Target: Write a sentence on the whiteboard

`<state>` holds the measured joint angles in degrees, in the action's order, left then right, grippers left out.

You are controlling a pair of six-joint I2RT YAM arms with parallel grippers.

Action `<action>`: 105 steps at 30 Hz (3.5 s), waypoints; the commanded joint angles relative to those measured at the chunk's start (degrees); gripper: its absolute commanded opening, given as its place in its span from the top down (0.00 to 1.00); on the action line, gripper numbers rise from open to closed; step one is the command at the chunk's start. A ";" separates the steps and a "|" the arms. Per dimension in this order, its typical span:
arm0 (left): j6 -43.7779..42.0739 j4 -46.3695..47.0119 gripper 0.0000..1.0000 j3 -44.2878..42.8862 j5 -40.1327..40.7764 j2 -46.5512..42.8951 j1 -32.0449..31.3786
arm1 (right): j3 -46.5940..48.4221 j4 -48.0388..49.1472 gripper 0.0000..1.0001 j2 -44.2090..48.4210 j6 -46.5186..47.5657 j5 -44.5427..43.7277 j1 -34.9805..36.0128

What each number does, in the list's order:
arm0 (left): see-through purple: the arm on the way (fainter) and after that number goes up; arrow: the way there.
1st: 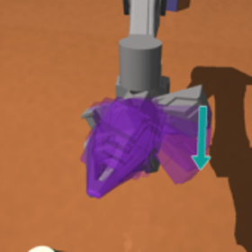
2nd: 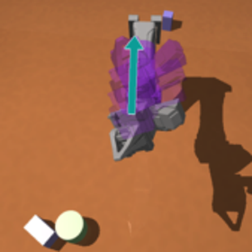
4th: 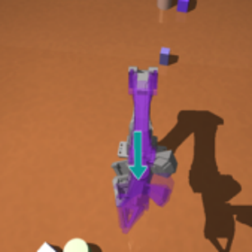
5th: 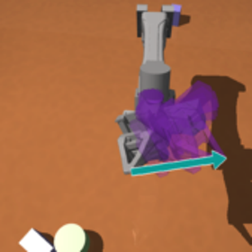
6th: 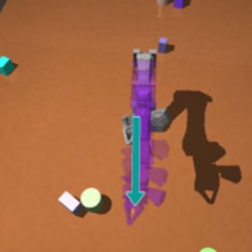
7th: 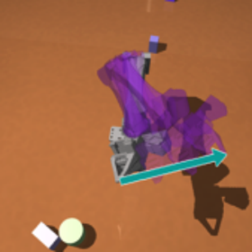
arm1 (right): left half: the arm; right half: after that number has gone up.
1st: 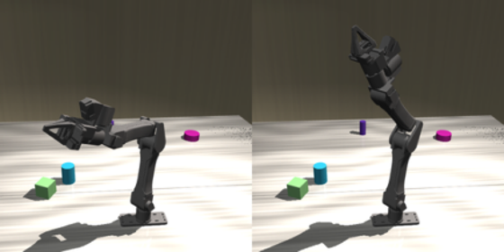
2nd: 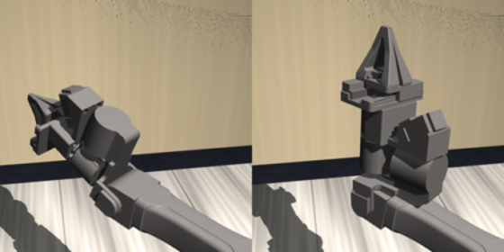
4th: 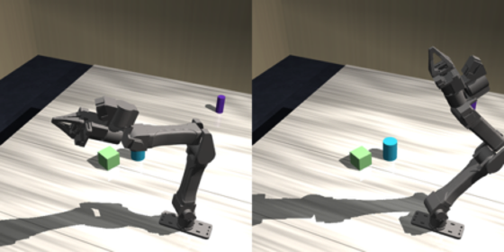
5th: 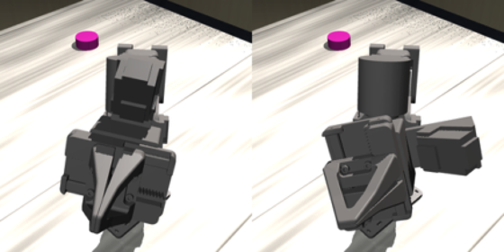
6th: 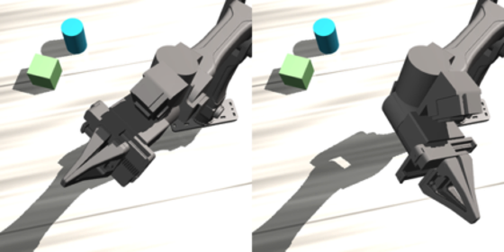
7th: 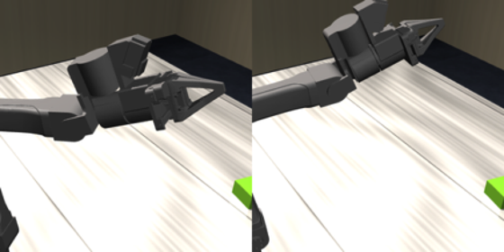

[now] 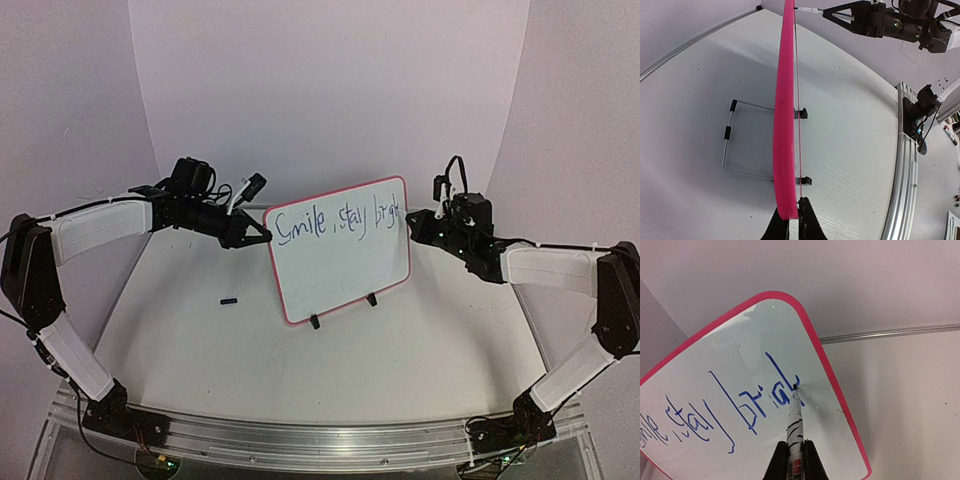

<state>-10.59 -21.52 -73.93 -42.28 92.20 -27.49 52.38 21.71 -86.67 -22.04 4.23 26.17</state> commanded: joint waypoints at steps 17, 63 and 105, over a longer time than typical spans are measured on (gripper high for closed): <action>-2.67 -7.36 1.00 0.54 2.03 2.41 -1.78 | 1.50 -0.09 1.00 -0.60 -0.88 -4.23 0.21; -2.75 -7.36 1.00 0.61 2.12 2.17 -2.05 | 2.59 -0.88 1.00 0.29 0.22 -1.65 0.18; -2.74 -7.40 1.00 0.54 2.14 2.63 -2.13 | 3.08 0.43 1.00 2.17 2.46 -0.56 -1.31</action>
<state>-10.70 -21.50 -74.04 -42.26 92.20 -27.83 54.02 20.16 -85.65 -20.75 2.28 25.04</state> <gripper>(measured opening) 0.043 0.066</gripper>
